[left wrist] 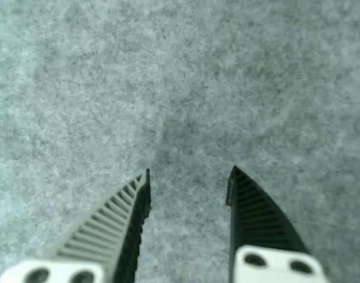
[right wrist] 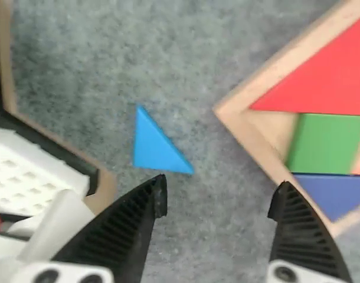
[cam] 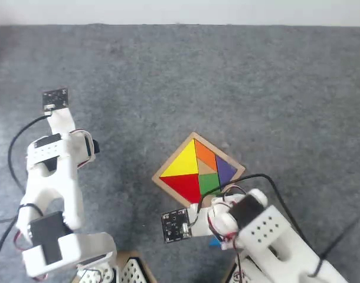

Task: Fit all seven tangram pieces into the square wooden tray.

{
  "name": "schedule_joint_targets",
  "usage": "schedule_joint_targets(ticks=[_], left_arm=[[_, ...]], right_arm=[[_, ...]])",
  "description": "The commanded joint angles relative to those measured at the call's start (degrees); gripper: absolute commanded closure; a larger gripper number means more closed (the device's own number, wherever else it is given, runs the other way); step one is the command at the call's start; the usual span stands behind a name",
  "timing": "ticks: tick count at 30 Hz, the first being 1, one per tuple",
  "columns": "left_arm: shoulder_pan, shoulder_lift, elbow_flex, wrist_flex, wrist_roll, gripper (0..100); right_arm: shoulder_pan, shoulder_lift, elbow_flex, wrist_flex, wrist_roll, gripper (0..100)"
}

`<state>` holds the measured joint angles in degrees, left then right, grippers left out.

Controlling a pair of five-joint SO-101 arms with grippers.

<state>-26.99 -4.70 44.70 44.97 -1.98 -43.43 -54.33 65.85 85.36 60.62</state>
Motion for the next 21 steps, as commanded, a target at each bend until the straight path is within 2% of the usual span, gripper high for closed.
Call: schedule_joint_targets(ticks=[1, 12, 21], left_arm=[[0.35, -1.76, 0.75, -2.9, 0.18, 79], [0.35, -1.76, 1.01, -3.52, 0.18, 79], [0.35, -1.76, 1.01, -3.6, 0.18, 79]], right_arm=[[-0.75, 5.32, -1.32, 1.01, 1.14, 70.7], [-0.92, 14.37, 3.08, -7.43, 5.1, 70.7], [-1.8, 17.71, 5.19, -12.18, 1.05, 70.7]])
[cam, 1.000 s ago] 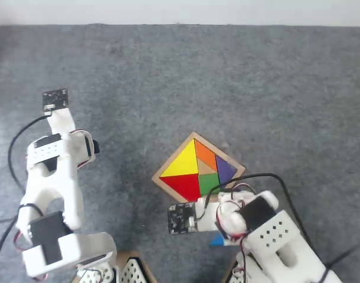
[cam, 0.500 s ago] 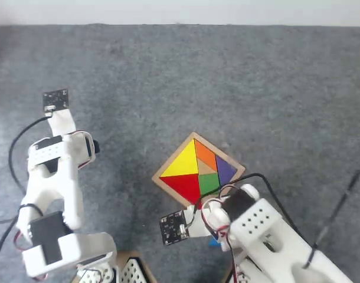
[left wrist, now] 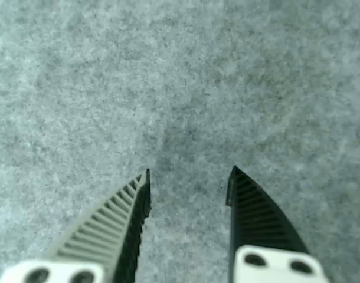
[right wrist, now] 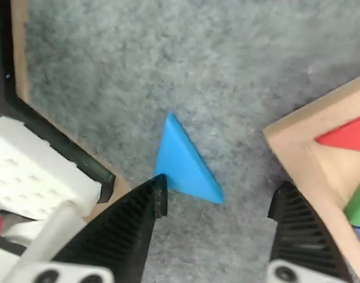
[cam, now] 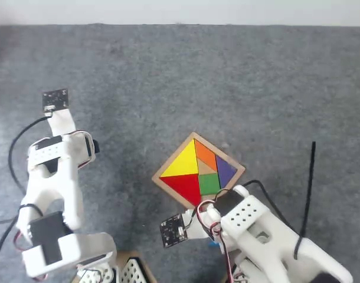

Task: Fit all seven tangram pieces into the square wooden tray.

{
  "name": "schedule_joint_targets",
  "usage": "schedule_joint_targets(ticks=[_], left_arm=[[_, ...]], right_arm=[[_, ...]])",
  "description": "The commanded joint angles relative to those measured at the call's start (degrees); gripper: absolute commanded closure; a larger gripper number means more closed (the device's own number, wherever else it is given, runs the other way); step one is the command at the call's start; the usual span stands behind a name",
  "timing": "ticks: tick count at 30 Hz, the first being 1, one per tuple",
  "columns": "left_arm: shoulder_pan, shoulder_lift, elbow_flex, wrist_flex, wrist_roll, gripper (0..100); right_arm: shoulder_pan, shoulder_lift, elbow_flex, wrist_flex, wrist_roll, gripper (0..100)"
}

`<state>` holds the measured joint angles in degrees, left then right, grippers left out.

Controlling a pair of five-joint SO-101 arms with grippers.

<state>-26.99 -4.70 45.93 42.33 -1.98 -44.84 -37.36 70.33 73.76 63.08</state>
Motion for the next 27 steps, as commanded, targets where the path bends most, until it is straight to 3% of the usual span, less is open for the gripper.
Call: schedule_joint_targets(ticks=[1, 12, 16, 20, 27], left_arm=[[0.35, -1.76, -0.22, -0.97, 0.18, 79], [0.35, -1.76, -0.22, -1.14, 0.18, 79], [0.35, -1.76, -0.22, -1.14, 0.18, 79], [0.35, -1.76, -0.22, -1.05, 0.18, 79], [0.35, -1.76, -0.22, -0.97, 0.18, 79]], right_arm=[[-0.4, 1.01, 0.97, -1.01, -1.41, 70.7], [-3.12, 2.95, 2.37, -3.56, -0.88, 70.9], [-9.36, 3.3, 2.46, -3.74, -1.32, 80.5], [-9.8, 3.38, 2.37, -3.65, -1.32, 95.2], [-9.36, 3.03, 0.88, -3.47, -5.63, 93.4]])
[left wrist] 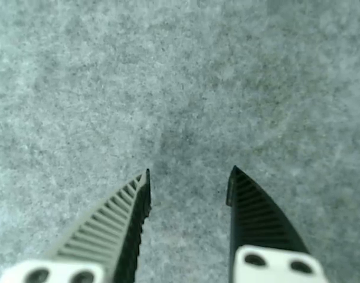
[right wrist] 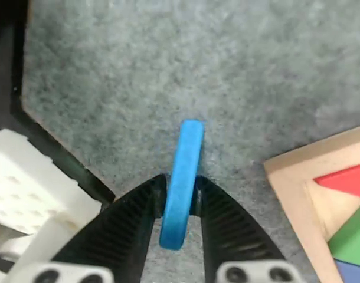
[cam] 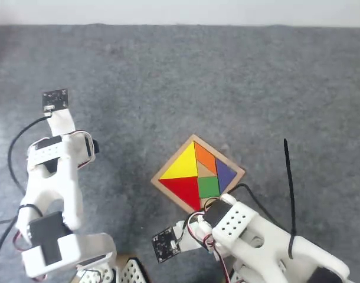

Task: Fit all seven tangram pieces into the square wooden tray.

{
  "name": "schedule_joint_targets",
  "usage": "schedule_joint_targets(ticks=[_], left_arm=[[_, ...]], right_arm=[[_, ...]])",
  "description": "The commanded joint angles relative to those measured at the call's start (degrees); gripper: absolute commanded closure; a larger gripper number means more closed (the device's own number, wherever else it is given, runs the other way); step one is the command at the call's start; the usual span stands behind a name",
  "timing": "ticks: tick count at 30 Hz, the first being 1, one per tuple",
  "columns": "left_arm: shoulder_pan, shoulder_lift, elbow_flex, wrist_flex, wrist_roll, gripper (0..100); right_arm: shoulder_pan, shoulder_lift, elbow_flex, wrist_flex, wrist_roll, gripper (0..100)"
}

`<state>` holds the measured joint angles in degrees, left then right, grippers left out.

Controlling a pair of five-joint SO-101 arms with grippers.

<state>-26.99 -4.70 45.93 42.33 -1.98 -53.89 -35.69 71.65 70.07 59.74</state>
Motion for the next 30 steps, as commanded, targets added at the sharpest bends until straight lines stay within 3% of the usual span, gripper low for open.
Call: schedule_joint_targets(ticks=[1, 6, 16, 25, 30], left_arm=[[0.35, -1.76, -0.22, -0.97, 0.18, 79], [0.35, -1.76, -0.13, -0.97, 0.18, 79], [0.35, -1.76, -0.13, -1.05, 0.18, 79], [0.35, -1.76, -0.13, -1.14, 0.18, 79], [0.35, -1.76, -0.13, -1.14, 0.18, 79]], right_arm=[[0.48, 1.36, -0.79, 0.4, -2.55, 93.9], [6.9, 1.36, -3.6, 1.1, -2.64, 96.2], [28.35, 1.63, -20.13, 8.4, -2.64, 98.1], [24.66, 1.98, -22.24, 5.76, 0.79, 98.2], [24.22, 2.42, -22.51, 0.04, -16.26, 98.2]])
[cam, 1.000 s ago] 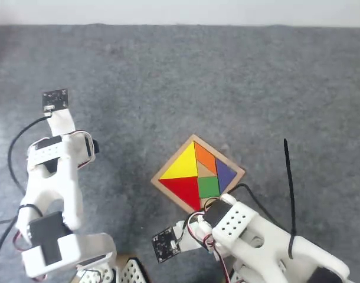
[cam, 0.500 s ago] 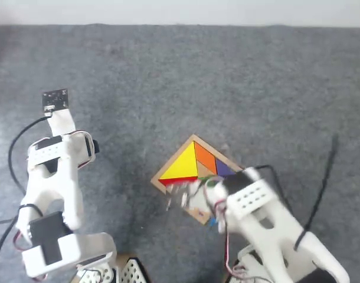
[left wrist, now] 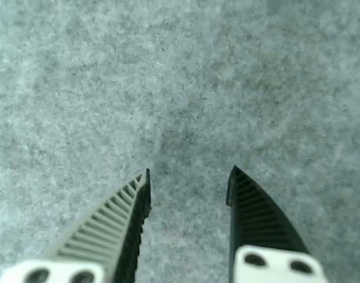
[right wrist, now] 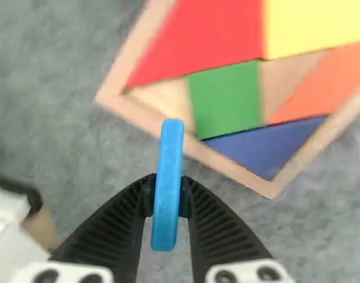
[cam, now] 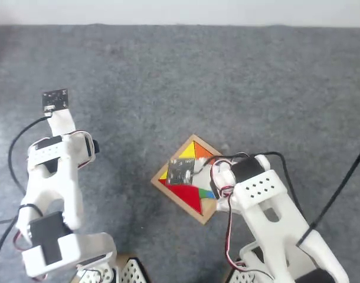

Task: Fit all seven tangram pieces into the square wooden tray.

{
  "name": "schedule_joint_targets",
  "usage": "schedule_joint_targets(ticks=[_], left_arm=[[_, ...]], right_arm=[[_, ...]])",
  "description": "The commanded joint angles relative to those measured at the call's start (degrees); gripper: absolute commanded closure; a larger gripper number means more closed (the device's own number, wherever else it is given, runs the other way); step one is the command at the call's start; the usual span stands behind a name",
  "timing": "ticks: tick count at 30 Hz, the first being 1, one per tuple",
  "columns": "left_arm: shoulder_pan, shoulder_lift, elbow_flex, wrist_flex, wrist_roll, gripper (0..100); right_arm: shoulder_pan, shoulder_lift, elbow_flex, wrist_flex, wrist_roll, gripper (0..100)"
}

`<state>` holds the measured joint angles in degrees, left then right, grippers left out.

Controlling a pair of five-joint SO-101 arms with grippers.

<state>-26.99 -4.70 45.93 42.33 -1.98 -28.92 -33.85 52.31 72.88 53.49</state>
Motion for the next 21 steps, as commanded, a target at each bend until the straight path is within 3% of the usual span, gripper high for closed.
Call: schedule_joint_targets(ticks=[1, 11, 21], left_arm=[[0.35, -1.76, -0.13, -1.14, 0.18, 79], [0.35, -1.76, -0.13, -1.14, 0.18, 79], [0.35, -1.76, -0.04, -1.14, 0.18, 79]], right_arm=[[-0.75, 1.19, -3.16, -3.65, -14.24, 98.2], [-1.63, 9.89, -3.16, -11.12, -41.05, 97.9], [-4.35, 10.33, -3.16, -15.52, -81.93, 92.6]])
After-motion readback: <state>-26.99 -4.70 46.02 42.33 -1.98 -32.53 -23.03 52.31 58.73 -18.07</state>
